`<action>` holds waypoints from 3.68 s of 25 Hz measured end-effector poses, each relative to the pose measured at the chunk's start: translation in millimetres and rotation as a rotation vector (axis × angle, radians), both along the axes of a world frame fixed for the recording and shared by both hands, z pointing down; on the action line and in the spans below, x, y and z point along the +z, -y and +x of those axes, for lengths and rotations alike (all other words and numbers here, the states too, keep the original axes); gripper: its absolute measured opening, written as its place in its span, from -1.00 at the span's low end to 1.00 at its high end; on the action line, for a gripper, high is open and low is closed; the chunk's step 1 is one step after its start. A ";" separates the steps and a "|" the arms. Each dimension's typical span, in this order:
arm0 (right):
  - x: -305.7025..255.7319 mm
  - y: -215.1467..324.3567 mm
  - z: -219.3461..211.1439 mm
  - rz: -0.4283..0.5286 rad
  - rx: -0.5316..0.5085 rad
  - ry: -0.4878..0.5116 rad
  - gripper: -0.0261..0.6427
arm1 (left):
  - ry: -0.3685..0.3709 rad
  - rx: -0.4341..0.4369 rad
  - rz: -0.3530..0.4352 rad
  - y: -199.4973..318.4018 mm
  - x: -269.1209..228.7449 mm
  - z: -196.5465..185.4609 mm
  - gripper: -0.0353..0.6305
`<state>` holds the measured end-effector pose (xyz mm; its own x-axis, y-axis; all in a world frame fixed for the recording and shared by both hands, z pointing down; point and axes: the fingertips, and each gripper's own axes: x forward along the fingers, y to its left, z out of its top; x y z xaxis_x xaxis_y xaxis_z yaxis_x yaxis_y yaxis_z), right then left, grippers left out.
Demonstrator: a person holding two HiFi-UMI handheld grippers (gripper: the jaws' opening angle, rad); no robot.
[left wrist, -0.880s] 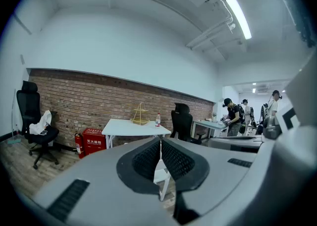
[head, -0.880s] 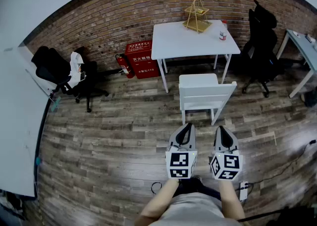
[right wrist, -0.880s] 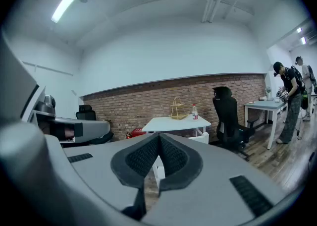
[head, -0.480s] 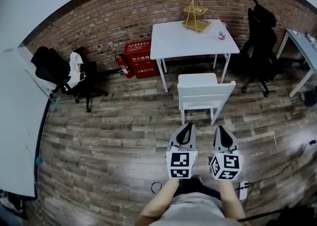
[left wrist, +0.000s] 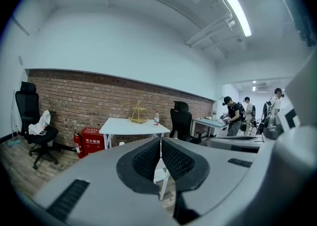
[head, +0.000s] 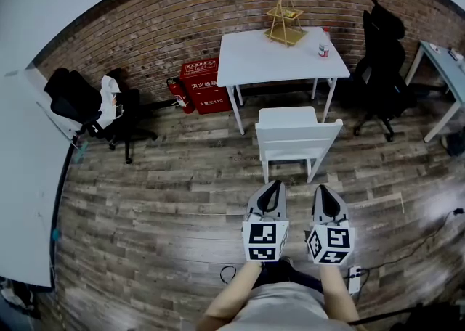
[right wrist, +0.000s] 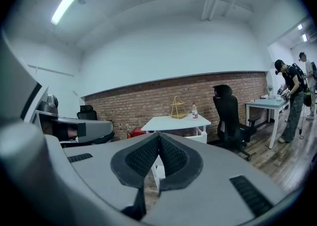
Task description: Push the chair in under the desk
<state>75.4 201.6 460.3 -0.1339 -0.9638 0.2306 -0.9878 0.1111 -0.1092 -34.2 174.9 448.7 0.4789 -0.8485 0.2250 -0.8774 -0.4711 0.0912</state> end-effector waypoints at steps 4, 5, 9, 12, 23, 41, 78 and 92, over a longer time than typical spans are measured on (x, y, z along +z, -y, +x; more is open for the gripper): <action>1.4 4.8 13.4 0.000 -0.005 0.001 -0.87 | 0.005 0.008 -0.001 3.7 -0.2 15.1 -0.83; 0.7 6.0 16.7 0.001 -0.006 -0.001 -0.88 | 0.007 0.013 -0.001 3.9 -0.3 19.1 -0.83; 1.1 8.0 24.2 0.003 -0.024 -0.005 -0.87 | 0.009 0.016 -0.001 0.8 -1.1 31.0 -0.83; 7.5 4.9 25.3 -0.001 -0.042 0.003 -0.88 | 0.010 0.002 -0.005 -2.0 4.5 35.0 -0.83; 22.8 7.7 19.9 -0.031 -0.077 0.025 -0.87 | 0.035 -0.013 -0.027 -0.4 15.7 33.9 -0.83; 17.9 130.6 18.0 -0.039 -0.055 -0.002 -0.87 | 0.024 0.013 -0.025 123.9 11.6 29.4 -0.83; 43.3 268.2 12.9 -0.121 -0.070 -0.066 -0.87 | 0.055 0.093 -0.110 256.1 48.4 23.1 -0.83; 60.3 337.3 41.1 -0.183 -0.193 -0.090 -0.87 | 0.091 0.077 -0.156 318.2 61.6 61.5 -0.83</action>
<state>116.5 -135.6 520.6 -0.2821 -0.8635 0.4181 -0.9569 0.2848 -0.0573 27.2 -143.3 510.3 0.5130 -0.7614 0.3963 -0.8471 -0.5237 0.0903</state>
